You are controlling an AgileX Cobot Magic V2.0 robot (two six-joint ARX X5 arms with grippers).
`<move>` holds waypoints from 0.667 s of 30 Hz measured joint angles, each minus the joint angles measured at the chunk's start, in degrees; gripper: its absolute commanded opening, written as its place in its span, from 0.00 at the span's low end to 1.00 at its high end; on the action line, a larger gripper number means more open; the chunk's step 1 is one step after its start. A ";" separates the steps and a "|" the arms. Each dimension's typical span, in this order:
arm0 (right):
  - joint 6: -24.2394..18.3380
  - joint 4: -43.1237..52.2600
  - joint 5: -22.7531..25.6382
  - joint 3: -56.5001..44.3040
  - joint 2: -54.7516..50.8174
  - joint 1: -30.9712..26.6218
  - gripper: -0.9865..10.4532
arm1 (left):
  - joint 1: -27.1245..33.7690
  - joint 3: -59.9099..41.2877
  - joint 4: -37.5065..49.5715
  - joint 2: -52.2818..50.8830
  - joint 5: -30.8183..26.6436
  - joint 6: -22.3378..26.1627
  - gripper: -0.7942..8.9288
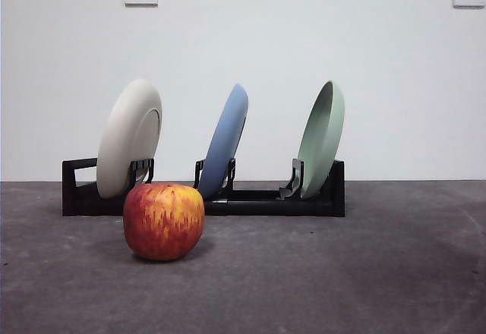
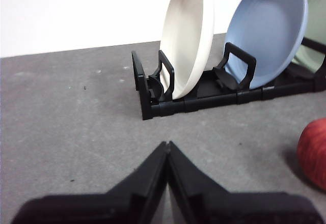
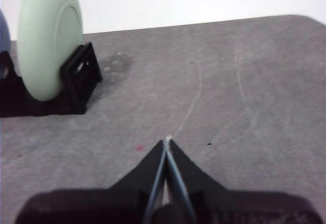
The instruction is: Take the blue plate from the plate rack,put the plate on the table,take the apple from the table,put the apple in the plate
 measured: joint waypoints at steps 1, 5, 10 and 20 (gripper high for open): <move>0.68 -0.26 -0.39 0.48 0.00 0.00 0.08 | 0.00 0.37 -0.09 0.00 0.00 -0.70 0.08; 3.69 -0.17 -1.01 4.55 0.02 0.00 0.08 | 0.00 4.46 -0.15 0.11 0.00 -3.21 0.08; 6.38 -0.15 -1.01 10.43 0.22 0.00 0.08 | 0.00 10.54 0.07 0.96 -0.07 -4.92 0.08; 7.15 -9.38 -1.33 27.67 9.68 0.00 0.08 | 0.00 25.70 -1.64 13.35 -0.04 -5.31 0.08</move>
